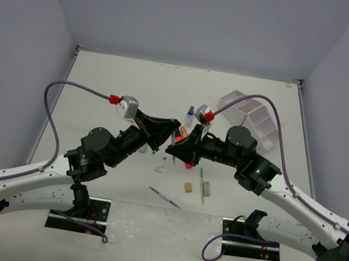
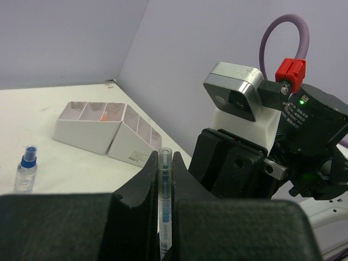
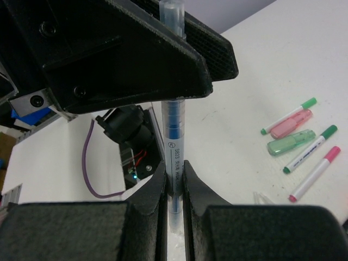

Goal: Sort the stationery into containers
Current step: Close the pen cap on the pen.

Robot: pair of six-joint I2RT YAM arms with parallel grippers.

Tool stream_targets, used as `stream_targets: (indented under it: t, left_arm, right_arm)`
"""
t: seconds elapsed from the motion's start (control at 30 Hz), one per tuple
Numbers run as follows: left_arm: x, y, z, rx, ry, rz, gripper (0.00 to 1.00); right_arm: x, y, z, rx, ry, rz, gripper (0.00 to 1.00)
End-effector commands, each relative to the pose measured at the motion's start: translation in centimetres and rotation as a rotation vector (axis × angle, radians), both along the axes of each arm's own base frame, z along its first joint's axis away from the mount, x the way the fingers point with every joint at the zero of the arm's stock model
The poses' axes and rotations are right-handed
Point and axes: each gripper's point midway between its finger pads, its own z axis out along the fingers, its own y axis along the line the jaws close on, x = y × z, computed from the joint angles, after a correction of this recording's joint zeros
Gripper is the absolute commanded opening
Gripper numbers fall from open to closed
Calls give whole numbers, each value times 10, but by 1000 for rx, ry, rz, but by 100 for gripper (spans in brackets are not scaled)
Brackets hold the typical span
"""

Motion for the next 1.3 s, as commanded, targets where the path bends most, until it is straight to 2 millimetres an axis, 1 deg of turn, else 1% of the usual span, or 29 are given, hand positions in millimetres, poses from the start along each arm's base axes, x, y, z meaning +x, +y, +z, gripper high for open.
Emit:
stream_targets:
  t: [0.0,0.03,0.1,0.13,0.17,0.23,0.27,0.3,0.37,0.4,0.43,0.5,0.6,0.63,0.7,0.73,0.77,0.8,0.83,0.87,0.9,0.97,1.07,1.1,1.13,1.2,1.23,1.27]
  left_arm:
    - [-20,-20,-24,24,64,-141,0]
    - [-23,-22,-28,26,76,-161,0]
    - [-27,-26,-38,44,104,-191,0]
    - [-29,-28,-38,42,107,-205,0]
    - [-32,-30,-49,56,134,-224,0]
    - [-39,-34,-65,81,159,-265,0]
    - [-40,-36,-75,91,179,-273,0]
    - [-44,-38,-80,98,188,-298,0]
    - [-50,-43,-92,111,214,-333,0]
    - [-57,-48,-104,133,231,-377,0]
    - [-61,-51,-113,141,245,-395,0]
    - [-67,-55,-124,141,268,-428,0]
    - [-76,-60,-130,133,280,-474,0]
    - [-75,-59,-131,144,278,-463,0]
    - [-66,-54,-127,177,260,-405,0]
    - [-61,-52,-113,165,230,-378,0]
    - [-53,-48,-97,201,168,-334,0]
    - [-46,-44,-79,212,141,-295,0]
    - [-41,-41,-73,239,107,-267,0]
    - [-38,-40,-57,227,80,-252,0]
    - [-35,-39,-42,218,54,-232,0]
    - [-24,-34,-19,219,14,-166,0]
    - [-8,-19,4,184,15,-46,1]
    - [-1,-12,12,168,16,6,6]
    - [3,-8,11,171,24,37,7]
    - [19,11,33,132,39,167,39]
    - [22,17,41,112,42,200,47]
    - [27,27,45,98,55,256,52]
  right_arm:
    - [35,-3,71,73,-175,-146,0]
    - [41,-6,85,88,-202,-168,0]
    - [54,-9,105,94,-223,-204,0]
    - [58,-11,105,91,-229,-215,0]
    - [67,-14,113,88,-234,-239,0]
    - [81,-19,133,103,-258,-269,0]
    - [85,-22,137,102,-261,-280,0]
    - [90,-23,148,107,-279,-283,0]
    - [96,-22,164,108,-299,-294,0]
    - [99,-19,171,109,-301,-292,0]
    - [100,-18,174,106,-300,-286,0]
    - [102,-14,180,106,-300,-270,0]
    - [110,-9,182,88,-303,-278,0]
    - [110,-8,177,78,-299,-273,0]
    - [109,-2,154,47,-278,-236,0]
    - [106,2,139,34,-258,-208,0]
    - [98,8,118,26,-222,-156,0]
    - [94,13,105,21,-203,-127,0]
    - [88,20,87,9,-177,-95,0]
    - [87,24,75,1,-163,-84,0]
    - [86,27,64,-5,-147,-79,0]
    - [85,29,46,-16,-108,-91,0]
    - [88,23,31,-30,-93,-120,0]
    - [89,21,25,-39,-85,-129,0]
    - [90,19,20,-46,-77,-132,0]
    - [91,18,6,-62,-56,-141,0]
    - [92,18,3,-66,-52,-142,0]
    - [92,17,0,-71,-47,-143,0]
